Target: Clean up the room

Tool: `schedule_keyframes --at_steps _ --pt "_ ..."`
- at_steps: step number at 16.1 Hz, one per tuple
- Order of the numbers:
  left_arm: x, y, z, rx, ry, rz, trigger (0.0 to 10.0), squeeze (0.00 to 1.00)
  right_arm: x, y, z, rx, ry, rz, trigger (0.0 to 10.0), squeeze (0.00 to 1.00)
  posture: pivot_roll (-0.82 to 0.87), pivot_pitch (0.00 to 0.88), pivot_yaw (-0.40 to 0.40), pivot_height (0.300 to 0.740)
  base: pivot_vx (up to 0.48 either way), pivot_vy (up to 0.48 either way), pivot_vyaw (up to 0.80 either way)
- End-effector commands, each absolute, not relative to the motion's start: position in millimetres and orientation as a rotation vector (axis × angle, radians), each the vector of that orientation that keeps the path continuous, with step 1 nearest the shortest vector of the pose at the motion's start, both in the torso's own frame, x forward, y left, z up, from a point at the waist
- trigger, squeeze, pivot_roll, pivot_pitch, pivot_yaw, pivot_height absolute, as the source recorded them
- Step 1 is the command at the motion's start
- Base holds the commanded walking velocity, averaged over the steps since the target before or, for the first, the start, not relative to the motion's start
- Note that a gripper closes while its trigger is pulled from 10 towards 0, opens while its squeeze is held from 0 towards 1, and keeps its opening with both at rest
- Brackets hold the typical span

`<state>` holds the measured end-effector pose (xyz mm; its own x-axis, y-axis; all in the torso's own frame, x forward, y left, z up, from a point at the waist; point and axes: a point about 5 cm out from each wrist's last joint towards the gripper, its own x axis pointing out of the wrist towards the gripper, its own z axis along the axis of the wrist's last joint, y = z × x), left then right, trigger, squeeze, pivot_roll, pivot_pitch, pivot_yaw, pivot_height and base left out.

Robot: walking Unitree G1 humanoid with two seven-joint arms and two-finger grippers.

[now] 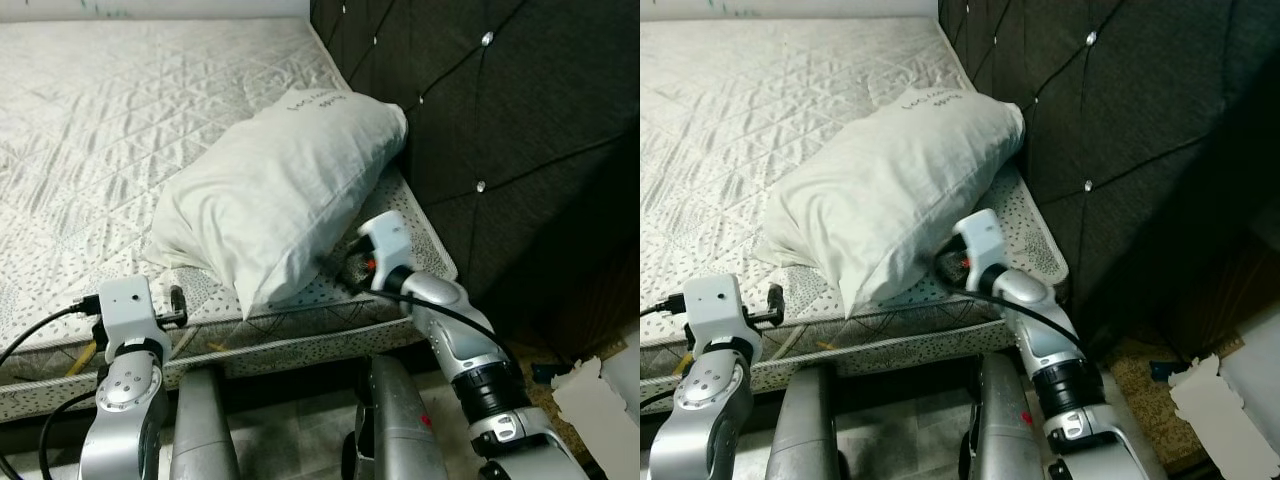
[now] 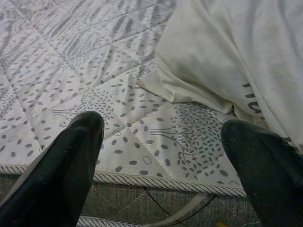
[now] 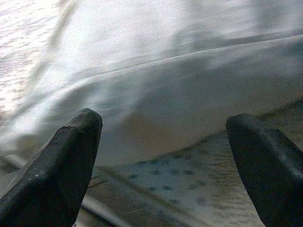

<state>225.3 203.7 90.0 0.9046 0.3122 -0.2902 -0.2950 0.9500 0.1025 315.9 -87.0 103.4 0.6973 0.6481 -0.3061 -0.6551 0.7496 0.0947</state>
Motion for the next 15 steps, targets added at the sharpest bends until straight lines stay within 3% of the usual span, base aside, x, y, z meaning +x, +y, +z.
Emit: schedule_keyframes --at_steps 1,5,10,15 --pt "221.3 205.2 92.8 0.075 0.315 0.316 10.0 0.00 310.6 -84.9 106.3 0.001 0.376 0.804 10.0 0.00 0.02 0.094 -0.058 0.537 0.000 0.000 0.00" --pt "210.7 205.8 96.9 0.094 0.347 0.303 10.0 0.00 294.1 -78.6 112.7 0.109 0.524 0.963 10.0 0.00 0.04 0.109 -0.038 0.537 0.000 0.000 0.00" --pt "171.8 230.0 92.9 0.141 0.419 0.388 10.0 0.00 292.1 -41.7 106.3 0.190 0.573 0.876 10.0 0.00 0.12 0.106 -0.028 0.537 0.000 0.000 0.00" --pt "161.6 242.9 91.8 0.175 0.445 0.422 10.0 0.00 312.9 -6.0 111.8 0.205 0.532 0.721 10.0 0.00 0.17 0.100 -0.032 0.537 0.000 0.000 0.00"
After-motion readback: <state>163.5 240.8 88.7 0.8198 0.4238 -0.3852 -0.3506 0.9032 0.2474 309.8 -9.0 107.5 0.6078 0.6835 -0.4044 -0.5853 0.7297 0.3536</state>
